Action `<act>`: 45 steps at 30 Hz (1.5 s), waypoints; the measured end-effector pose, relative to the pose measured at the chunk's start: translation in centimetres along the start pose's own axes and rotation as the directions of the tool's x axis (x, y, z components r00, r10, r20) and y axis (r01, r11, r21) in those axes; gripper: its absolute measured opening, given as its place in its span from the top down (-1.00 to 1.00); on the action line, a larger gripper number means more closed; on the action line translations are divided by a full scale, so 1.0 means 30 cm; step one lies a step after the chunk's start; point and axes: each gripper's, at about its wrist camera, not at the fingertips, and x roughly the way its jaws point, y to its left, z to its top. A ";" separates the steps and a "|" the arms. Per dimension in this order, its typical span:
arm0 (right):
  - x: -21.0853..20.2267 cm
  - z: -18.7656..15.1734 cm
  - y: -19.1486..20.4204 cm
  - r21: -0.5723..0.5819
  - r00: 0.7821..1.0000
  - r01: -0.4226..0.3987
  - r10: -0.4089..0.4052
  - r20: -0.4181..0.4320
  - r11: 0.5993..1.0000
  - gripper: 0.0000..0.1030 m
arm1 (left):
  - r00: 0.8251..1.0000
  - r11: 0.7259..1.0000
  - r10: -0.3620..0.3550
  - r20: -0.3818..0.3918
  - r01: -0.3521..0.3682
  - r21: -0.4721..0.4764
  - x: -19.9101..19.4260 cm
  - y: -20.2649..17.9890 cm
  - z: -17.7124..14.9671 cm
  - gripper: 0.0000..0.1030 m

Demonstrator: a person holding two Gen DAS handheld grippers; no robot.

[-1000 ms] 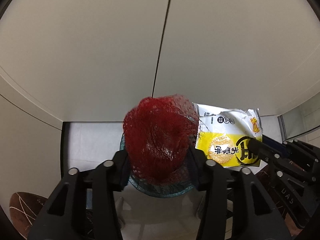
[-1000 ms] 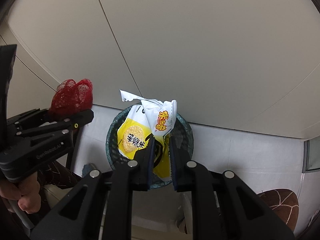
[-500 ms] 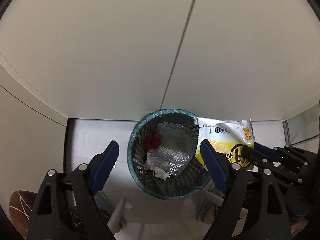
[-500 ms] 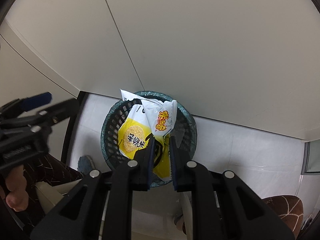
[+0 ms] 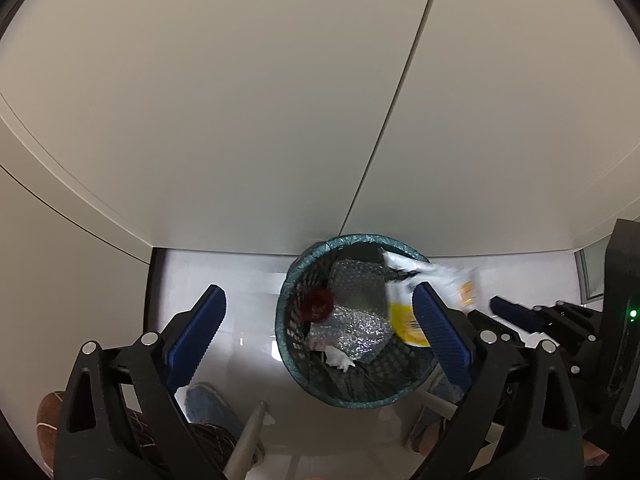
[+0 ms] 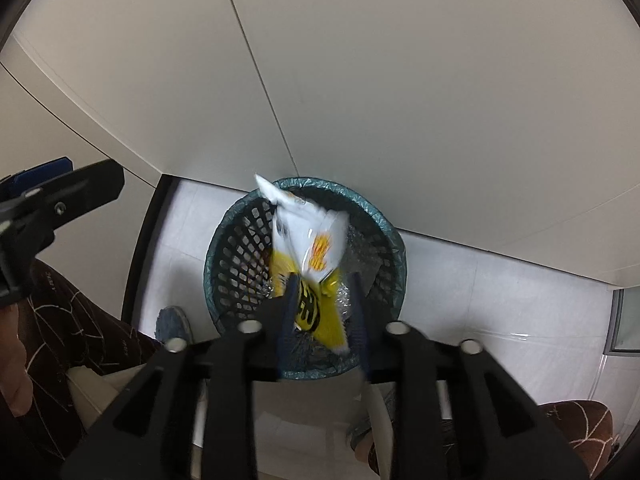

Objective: Collect trash
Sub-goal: 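Open the left gripper over the bin while the right gripper releases the snack bag into it, then raise both tools from the bin back up over the counter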

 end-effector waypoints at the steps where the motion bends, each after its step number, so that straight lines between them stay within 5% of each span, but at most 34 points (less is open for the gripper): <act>1: 0.002 -0.005 -0.002 0.004 1.000 0.002 -0.002 0.007 1.000 0.22 | 1.000 1.000 0.000 0.002 0.000 -0.002 -0.002 0.001 0.000 -0.80; 19: -0.174 0.024 -0.040 0.060 0.992 0.032 -0.039 0.123 0.998 -0.55 | 0.999 1.000 0.005 0.032 -0.005 -0.008 -0.057 0.005 0.008 -0.80; 32: -0.409 0.058 -0.075 0.111 0.970 0.032 -0.058 0.235 0.993 -0.66 | 0.995 1.000 -0.011 0.097 0.011 -0.003 -0.192 -0.023 0.044 -0.80; 45: -0.741 0.079 -0.120 0.149 0.925 0.045 -0.097 0.366 0.988 -0.66 | 0.978 0.998 -0.057 0.200 0.054 0.018 -0.489 -0.082 0.131 -0.80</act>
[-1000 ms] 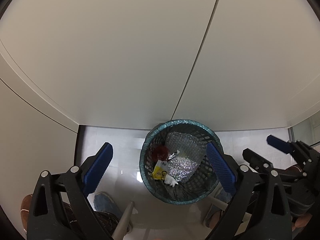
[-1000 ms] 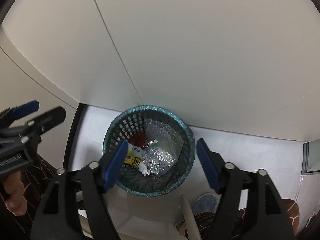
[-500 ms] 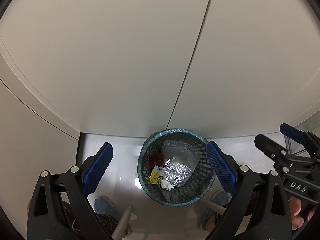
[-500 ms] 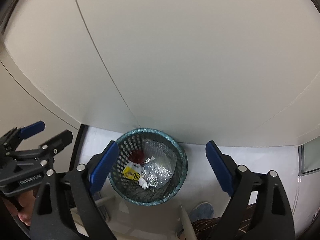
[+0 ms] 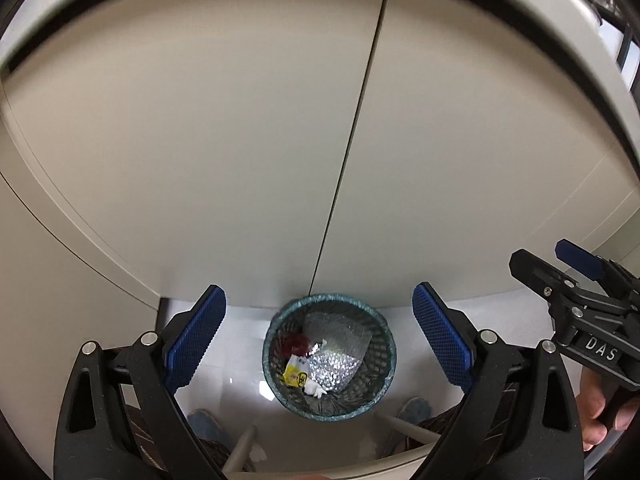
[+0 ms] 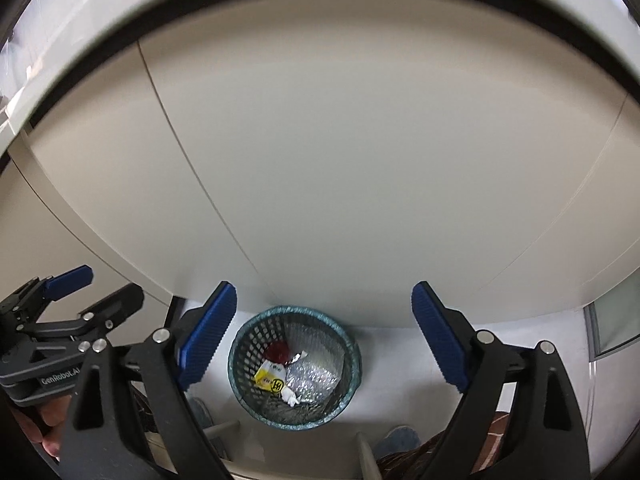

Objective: Collect trash
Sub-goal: 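Raise both tools from the bin back up over the counter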

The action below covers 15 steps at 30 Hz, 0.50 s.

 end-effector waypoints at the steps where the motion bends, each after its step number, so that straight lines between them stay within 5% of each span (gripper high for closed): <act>1: -0.027 0.012 -0.003 -0.001 1.000 -0.002 0.002 0.013 1.000 -0.66 | 1.000 1.000 -0.004 0.008 0.004 0.001 -0.021 -0.005 0.010 -0.80; 15: -0.355 0.214 -0.036 -0.037 0.983 -0.006 0.013 0.186 0.999 -0.66 | 0.991 0.998 -0.044 0.127 0.038 0.050 -0.340 -0.105 0.194 -0.80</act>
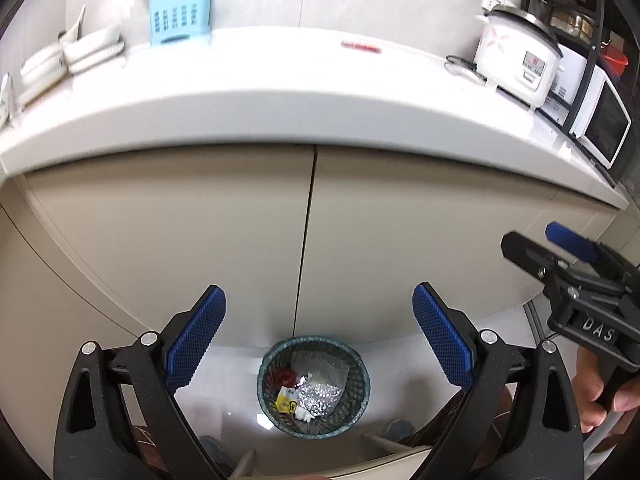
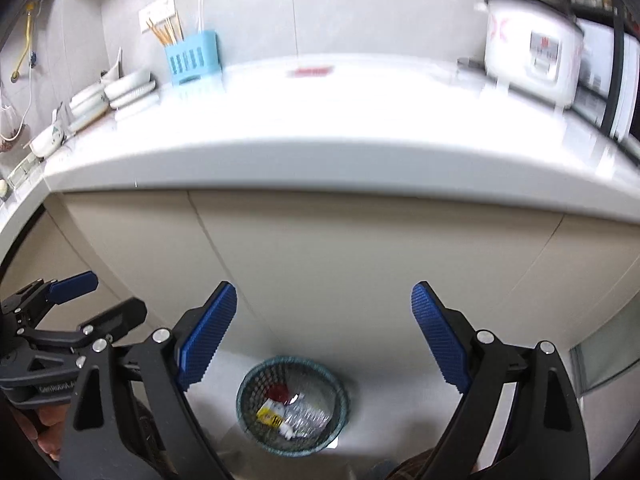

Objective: Collect trash
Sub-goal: 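Raise both tools from the bin back up over the counter, then grasp the red PIZZA packet with the left gripper while the right gripper grasps the clear plastic bag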

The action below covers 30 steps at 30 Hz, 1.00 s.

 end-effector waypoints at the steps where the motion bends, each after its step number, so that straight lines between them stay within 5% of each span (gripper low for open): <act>1: -0.014 0.024 -0.002 -0.001 1.000 -0.006 0.006 0.010 1.000 -0.66 | 1.000 1.000 -0.002 0.006 0.002 0.000 -0.016 -0.005 0.022 -0.80; 14: -0.156 0.372 -0.104 0.023 0.996 0.017 -0.019 0.087 1.000 -0.66 | 0.995 0.998 0.023 0.097 -0.029 0.052 -0.156 -0.093 0.361 -0.80; 30: -0.006 0.696 -0.326 0.064 0.994 0.103 -0.106 0.041 0.993 -0.66 | 0.994 0.993 0.043 0.102 -0.054 0.109 -0.052 -0.229 0.779 -0.80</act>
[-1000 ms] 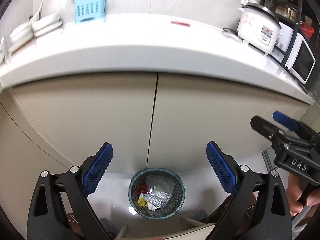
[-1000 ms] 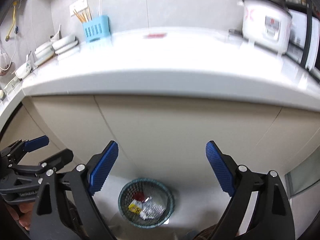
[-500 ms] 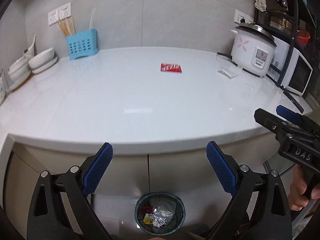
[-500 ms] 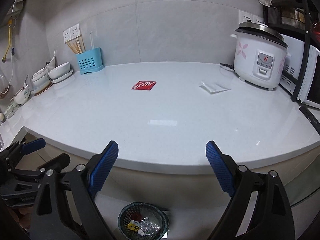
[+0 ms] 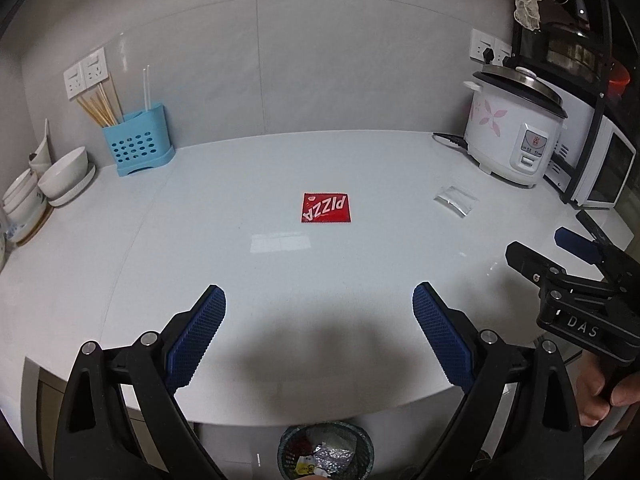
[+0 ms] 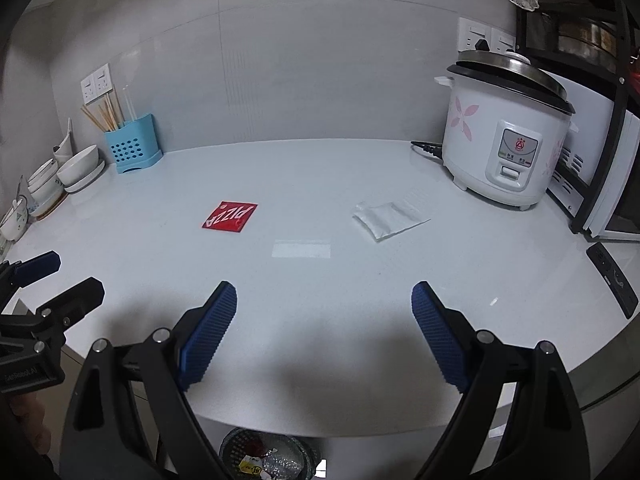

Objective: Collect trash
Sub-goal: 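Grasp the red PIZZA packet with the left gripper while the right gripper grasps the clear plastic bag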

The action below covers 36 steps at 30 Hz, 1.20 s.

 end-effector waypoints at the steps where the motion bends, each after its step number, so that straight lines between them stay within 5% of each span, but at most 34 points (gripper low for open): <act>1: 0.022 0.021 -0.015 0.004 1.000 0.007 -0.007 -0.009 1.000 -0.66 | 1.000 1.000 0.004 -0.008 -0.005 -0.005 0.026 0.006 0.024 -0.80; 15: 0.330 0.190 -0.139 0.048 0.987 0.070 -0.062 -0.151 0.996 -0.66 | 0.989 0.996 0.058 -0.138 -0.066 -0.053 0.389 0.058 0.267 -0.80; 36: 0.688 0.236 -0.198 0.067 0.954 0.123 -0.099 -0.282 0.990 -0.42 | 0.956 0.997 0.020 -0.293 -0.042 -0.067 0.787 0.013 0.302 -0.80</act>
